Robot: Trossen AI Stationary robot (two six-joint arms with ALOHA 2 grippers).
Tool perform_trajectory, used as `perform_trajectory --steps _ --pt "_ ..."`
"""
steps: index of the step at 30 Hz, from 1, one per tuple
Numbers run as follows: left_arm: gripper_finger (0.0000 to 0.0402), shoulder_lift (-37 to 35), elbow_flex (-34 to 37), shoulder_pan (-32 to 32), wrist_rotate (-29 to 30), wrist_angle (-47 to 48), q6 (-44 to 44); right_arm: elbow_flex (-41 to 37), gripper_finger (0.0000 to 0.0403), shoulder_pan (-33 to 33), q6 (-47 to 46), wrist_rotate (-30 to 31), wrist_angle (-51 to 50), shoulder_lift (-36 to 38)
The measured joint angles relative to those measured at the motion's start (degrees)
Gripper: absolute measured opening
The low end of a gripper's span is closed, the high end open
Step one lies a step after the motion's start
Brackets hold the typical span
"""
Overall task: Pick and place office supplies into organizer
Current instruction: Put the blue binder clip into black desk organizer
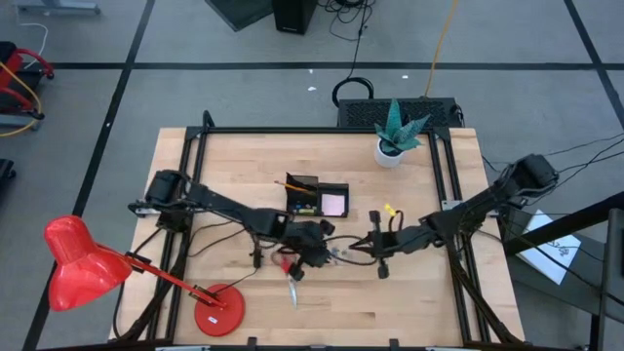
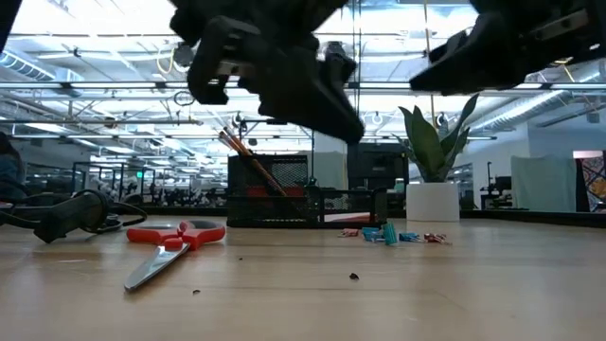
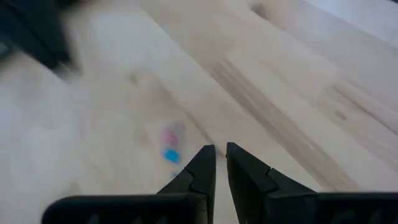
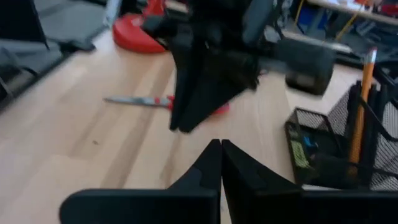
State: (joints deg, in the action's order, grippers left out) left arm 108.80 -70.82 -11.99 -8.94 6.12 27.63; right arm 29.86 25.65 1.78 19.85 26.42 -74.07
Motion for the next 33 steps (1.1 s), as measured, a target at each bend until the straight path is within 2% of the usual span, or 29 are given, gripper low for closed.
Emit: perform_trajectory --steps 3,6,10,13,19,22,26,30,33 --pt "0.0047 3.7 -4.5 0.6 -3.1 3.2 3.6 -2.5 0.0006 0.7 0.4 -0.1 3.1 2.5" --pt "0.0047 7.5 -8.7 0.8 -2.9 9.1 6.7 -4.6 0.0004 1.1 0.3 -0.2 5.2 4.4" --pt "0.0055 10.5 -13.6 1.3 -3.5 11.9 8.0 -6.6 0.0001 1.6 -1.1 0.0 6.4 6.5" --pt "0.0088 11.3 -14.7 1.6 -3.9 11.3 9.4 -7.0 0.0003 1.8 -1.9 1.1 6.4 7.0" --pt "0.0186 11.8 -15.1 2.3 -3.5 9.6 10.7 -7.3 0.0004 1.9 -2.2 1.1 5.9 7.5" --pt "0.0213 12.1 -14.9 2.5 -5.5 11.1 12.5 -7.3 0.0004 1.9 -2.2 1.1 5.8 7.5" --pt "0.0218 12.1 -14.9 2.7 -9.6 9.9 15.2 -7.3 0.0004 1.8 -2.2 1.1 5.5 7.5" --pt "0.0204 12.1 -14.9 3.7 -9.8 10.7 17.0 -7.3 0.0004 1.8 -2.2 1.1 5.6 7.5" --pt "0.019 12.1 -14.9 4.7 -12.2 10.4 17.5 -7.3 0.0004 1.8 -2.2 1.1 5.6 7.5"
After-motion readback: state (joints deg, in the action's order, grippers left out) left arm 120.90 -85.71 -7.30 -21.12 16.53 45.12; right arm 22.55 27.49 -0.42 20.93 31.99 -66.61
